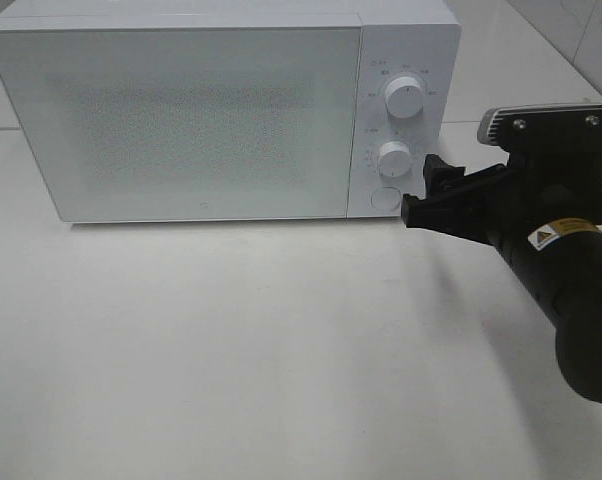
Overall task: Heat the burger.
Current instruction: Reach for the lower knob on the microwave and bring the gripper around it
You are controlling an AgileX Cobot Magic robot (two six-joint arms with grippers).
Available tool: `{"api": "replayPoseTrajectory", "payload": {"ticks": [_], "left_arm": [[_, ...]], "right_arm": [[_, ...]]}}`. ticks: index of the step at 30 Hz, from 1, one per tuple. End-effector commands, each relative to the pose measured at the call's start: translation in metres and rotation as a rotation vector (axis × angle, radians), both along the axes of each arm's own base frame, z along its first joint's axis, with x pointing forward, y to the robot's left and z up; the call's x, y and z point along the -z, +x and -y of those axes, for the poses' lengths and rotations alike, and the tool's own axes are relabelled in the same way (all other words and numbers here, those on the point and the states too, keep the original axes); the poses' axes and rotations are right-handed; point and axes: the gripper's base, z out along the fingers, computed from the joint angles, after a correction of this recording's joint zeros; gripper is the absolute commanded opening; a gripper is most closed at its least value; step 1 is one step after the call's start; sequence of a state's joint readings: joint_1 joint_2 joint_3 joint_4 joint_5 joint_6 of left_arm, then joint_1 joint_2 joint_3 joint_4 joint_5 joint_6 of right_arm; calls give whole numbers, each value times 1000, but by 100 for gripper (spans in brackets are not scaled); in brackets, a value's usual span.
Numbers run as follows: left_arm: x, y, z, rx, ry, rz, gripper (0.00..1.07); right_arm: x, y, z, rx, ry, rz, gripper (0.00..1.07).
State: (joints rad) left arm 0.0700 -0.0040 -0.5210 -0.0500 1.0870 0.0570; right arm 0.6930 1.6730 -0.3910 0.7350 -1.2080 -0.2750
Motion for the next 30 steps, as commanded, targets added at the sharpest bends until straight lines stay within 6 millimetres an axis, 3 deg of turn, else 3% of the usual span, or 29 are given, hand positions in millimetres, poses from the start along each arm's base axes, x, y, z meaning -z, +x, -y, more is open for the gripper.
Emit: {"api": "replayPoseTrajectory", "payload": {"ticks": [1, 17, 30], "left_arm": [[0, -3, 0, -7, 3, 36, 100], [0, -3, 0, -7, 3, 36, 100], [0, -3, 0, -7, 3, 36, 100]], "right_arm": [[-17, 8, -2, 55, -14, 193, 75], [0, 47, -36, 51, -14, 199, 75], [15, 67, -52, 56, -15, 198, 75]]}}
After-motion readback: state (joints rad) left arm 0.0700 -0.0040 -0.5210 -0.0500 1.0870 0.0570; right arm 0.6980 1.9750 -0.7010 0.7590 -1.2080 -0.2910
